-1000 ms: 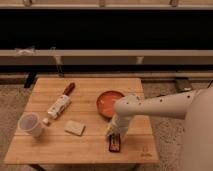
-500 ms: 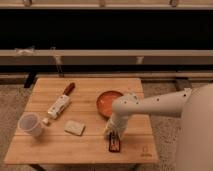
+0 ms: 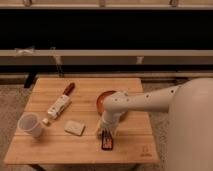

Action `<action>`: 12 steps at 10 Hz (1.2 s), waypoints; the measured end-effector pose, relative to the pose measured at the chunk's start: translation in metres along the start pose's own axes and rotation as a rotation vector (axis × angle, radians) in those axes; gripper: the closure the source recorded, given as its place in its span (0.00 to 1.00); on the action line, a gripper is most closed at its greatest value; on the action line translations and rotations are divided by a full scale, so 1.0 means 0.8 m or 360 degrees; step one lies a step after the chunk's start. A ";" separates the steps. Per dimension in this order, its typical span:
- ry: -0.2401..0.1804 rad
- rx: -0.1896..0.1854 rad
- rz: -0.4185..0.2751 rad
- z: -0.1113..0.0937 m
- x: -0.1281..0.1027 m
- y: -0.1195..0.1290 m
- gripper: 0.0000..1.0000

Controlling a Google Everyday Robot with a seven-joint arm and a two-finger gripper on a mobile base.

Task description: Push the eraser across the table

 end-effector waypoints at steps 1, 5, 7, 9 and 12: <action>0.0020 -0.0003 -0.0044 0.003 0.002 0.019 0.35; 0.0038 -0.0040 -0.0173 -0.003 0.007 0.068 0.35; 0.0049 -0.0069 -0.0234 -0.007 0.010 0.088 0.35; 0.0083 -0.0086 -0.0310 -0.002 0.017 0.112 0.35; 0.0131 -0.0103 -0.0401 0.006 0.026 0.139 0.35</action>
